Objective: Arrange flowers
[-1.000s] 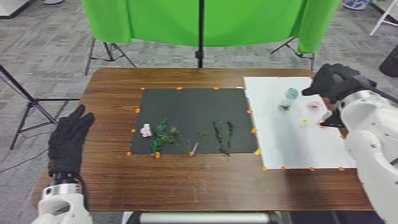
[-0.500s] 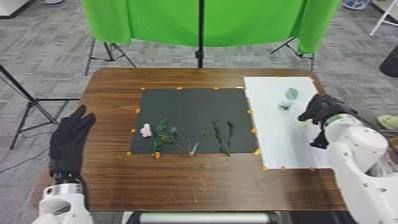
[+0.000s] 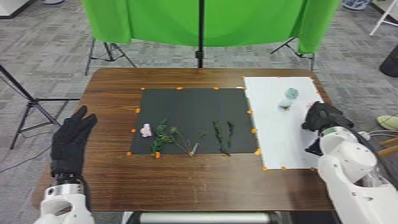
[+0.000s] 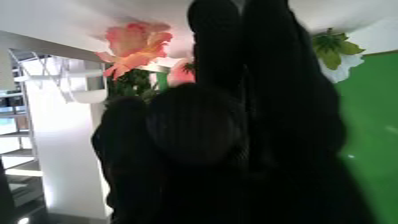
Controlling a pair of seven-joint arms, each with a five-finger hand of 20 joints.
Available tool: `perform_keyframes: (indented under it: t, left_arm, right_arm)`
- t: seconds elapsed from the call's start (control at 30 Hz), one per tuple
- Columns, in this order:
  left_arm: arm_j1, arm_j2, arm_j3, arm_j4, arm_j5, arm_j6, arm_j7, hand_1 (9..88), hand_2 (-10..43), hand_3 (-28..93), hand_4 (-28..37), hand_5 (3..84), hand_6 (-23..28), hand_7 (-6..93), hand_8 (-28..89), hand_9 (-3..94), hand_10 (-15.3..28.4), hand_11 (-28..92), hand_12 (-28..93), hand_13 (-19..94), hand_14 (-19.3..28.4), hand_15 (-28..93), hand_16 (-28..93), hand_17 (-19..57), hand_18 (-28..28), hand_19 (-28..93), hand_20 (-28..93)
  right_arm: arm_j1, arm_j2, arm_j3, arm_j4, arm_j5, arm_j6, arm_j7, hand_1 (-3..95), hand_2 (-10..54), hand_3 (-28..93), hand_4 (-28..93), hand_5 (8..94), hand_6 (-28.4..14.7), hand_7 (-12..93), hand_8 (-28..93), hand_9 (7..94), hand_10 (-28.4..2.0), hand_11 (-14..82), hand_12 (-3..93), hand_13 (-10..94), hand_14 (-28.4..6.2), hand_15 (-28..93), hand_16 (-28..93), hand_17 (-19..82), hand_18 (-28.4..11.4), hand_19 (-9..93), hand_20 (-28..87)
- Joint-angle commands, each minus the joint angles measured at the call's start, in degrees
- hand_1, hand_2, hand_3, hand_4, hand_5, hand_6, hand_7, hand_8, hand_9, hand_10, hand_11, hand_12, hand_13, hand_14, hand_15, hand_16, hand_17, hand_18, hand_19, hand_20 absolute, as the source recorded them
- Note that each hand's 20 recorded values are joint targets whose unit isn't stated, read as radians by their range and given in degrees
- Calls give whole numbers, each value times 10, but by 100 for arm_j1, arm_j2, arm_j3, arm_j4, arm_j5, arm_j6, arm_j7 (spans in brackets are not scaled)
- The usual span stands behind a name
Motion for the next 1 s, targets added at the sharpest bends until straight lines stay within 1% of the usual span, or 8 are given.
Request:
perform_keyframes:
  t: [0.03,0.1,0.23,0.4,0.43,0.63,0.8,1.0]
  left_arm:
    - [127,-90,-10,-16,20,-40,-20,193,51,673,-283,447,56,47,-55,446,136,138,106,333,143,92,7,75,99,19,191]
    - [143,-81,-20,-27,12,-39,-6,194,51,673,-283,447,57,47,-56,446,136,138,107,333,143,92,7,75,99,19,191]
    - [156,-49,-40,-35,-14,8,30,195,51,672,-283,447,56,48,-55,446,136,138,107,334,144,93,7,75,99,19,191]
    - [168,-30,-46,-47,-19,7,38,196,49,673,-283,447,57,47,-56,446,135,139,108,335,145,93,7,75,99,19,191]
    - [138,-21,-29,-29,-19,-5,34,196,49,672,-283,447,57,48,-55,446,136,139,108,335,145,93,7,75,99,19,191]
    - [89,-19,9,-3,-15,4,42,196,49,672,-283,447,57,49,-55,447,136,140,108,337,145,94,7,75,98,19,191]
    - [-54,-13,96,54,1,-5,2,196,49,670,-283,447,57,48,-55,447,135,140,109,338,146,94,7,75,98,19,191]
    - [-115,24,150,90,-34,1,15,188,53,668,-283,447,57,48,-56,446,136,140,109,338,145,94,7,75,98,19,191]
  right_arm:
    - [-198,107,-177,32,-133,421,-152,724,-95,324,-43,817,-1,177,140,936,-81,152,365,937,-6,584,296,687,-85,932,526]
    - [-125,220,-136,-248,-88,551,-173,706,-95,396,-99,825,-2,179,140,937,-83,168,359,937,-4,591,292,693,-83,932,529]
    - [375,479,-303,-842,44,804,-271,702,-95,416,-105,830,-7,180,140,937,-83,171,361,937,-3,596,290,696,-83,932,531]
    - [1559,529,-1220,-1202,554,747,-470,699,-95,426,-109,832,-7,180,141,937,-84,175,361,937,-1,597,289,696,-82,932,534]
    - [1807,470,-1475,-1196,660,714,-522,698,-95,427,-109,832,-7,180,141,937,-84,176,361,937,-1,597,289,696,-82,932,535]
    - [3044,-736,-2908,-345,1127,160,-861,699,-95,424,-106,831,-5,181,142,937,-84,176,361,937,1,597,291,696,-80,932,536]
    - [3148,-1923,-3356,507,648,-203,-1109,699,-95,422,-106,830,-6,181,143,937,-82,171,365,937,1,596,293,695,-79,932,538]
    - [3054,-2834,-3420,1402,-243,-679,-1308,693,-95,426,-107,826,-1,183,143,937,-81,168,367,937,0,597,294,695,-79,932,539]
